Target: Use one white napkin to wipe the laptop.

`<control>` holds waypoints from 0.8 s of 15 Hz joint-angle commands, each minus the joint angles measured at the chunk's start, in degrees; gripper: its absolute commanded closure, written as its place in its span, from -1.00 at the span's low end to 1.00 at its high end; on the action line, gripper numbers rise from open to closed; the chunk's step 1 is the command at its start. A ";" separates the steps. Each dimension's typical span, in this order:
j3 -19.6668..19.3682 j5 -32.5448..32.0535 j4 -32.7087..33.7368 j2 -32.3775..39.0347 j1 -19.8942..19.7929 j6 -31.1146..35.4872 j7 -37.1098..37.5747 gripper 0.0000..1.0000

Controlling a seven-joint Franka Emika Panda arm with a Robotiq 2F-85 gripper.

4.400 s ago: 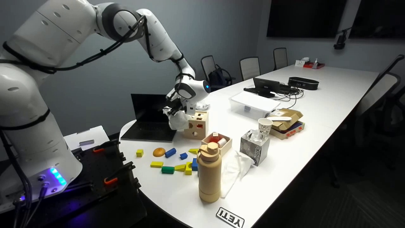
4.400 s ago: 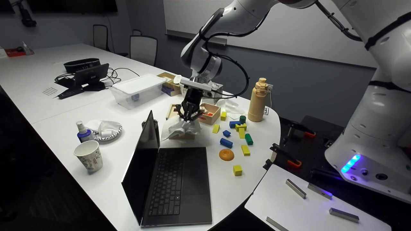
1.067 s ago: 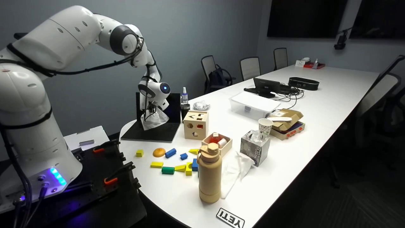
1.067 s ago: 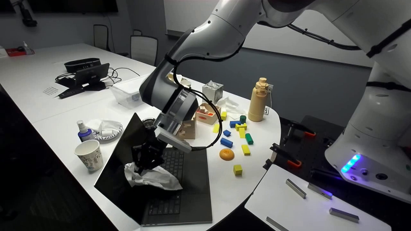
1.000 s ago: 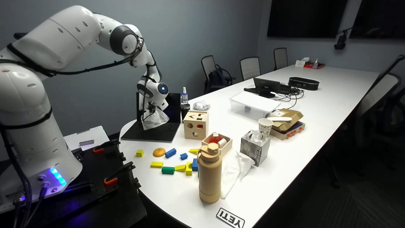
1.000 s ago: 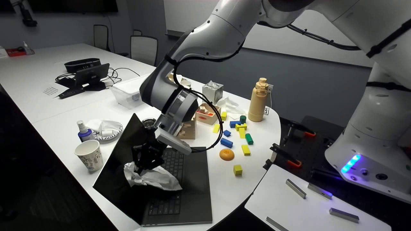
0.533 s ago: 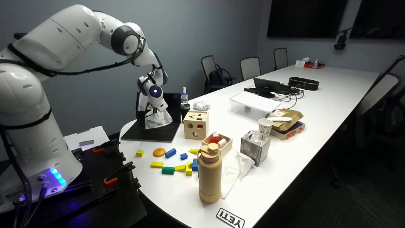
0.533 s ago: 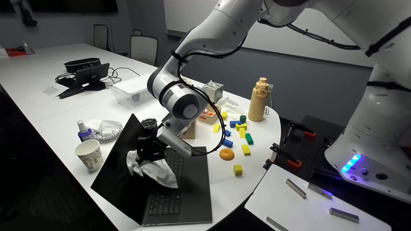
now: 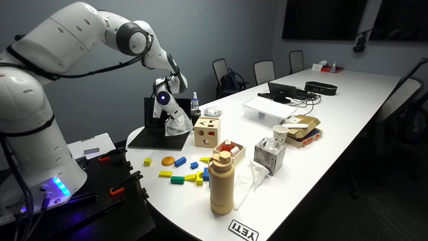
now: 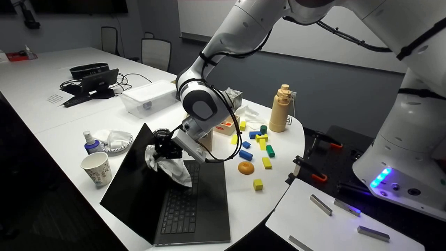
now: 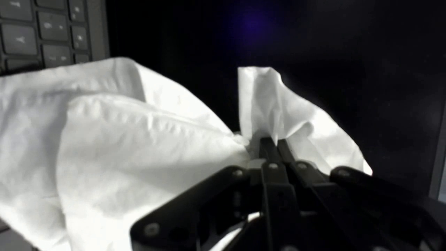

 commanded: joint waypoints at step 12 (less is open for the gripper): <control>-2.61 9.15 1.88 -1.82 8.14 3.13 -15.70 0.99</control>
